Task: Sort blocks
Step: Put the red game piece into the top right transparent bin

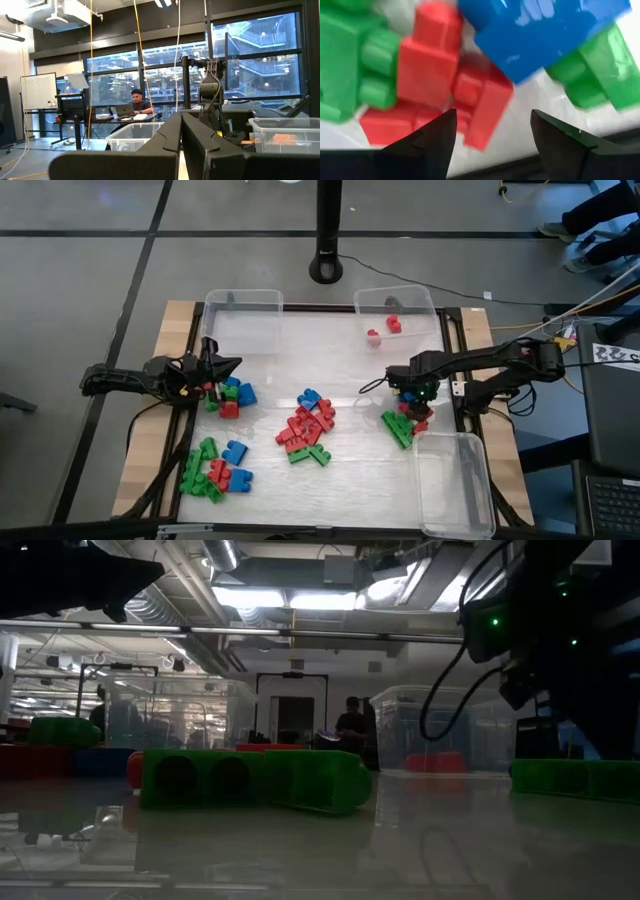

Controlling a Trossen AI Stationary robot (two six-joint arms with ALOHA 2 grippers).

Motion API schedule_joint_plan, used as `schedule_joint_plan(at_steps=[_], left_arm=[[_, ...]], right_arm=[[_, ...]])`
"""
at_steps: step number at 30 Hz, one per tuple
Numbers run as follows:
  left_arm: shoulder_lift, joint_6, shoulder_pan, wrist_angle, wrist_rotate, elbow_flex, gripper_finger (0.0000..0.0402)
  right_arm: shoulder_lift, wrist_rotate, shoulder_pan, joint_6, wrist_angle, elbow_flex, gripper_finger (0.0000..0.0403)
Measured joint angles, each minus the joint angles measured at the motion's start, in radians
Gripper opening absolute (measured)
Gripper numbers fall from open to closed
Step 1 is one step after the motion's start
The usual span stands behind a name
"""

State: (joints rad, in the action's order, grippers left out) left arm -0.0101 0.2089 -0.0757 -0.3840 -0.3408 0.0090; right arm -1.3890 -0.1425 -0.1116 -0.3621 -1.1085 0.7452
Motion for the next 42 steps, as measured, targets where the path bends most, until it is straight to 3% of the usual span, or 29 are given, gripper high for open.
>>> schedule_joint_plan(at_steps=[11,26,36,42], left_arm=[[0.0,0.0,0.0,0.001,0.0,0.0,0.0004],[0.0,0.004,0.0,0.003,-0.002,0.0,0.0004],[0.0,0.004,0.0,0.002,-0.002,0.0,0.0004],[0.0,0.004,0.0,0.003,-0.002,0.0,0.0004]], right_arm=[[0.001,-0.017,0.0,-0.009,0.086,-0.07,0.0253],[-0.001,0.054,0.0,0.014,0.147,-0.128,0.0253],[-0.001,0.087,0.0,0.093,0.015,0.0,0.0253],[-0.001,-0.032,0.001,0.082,0.012,0.087,0.0253]])
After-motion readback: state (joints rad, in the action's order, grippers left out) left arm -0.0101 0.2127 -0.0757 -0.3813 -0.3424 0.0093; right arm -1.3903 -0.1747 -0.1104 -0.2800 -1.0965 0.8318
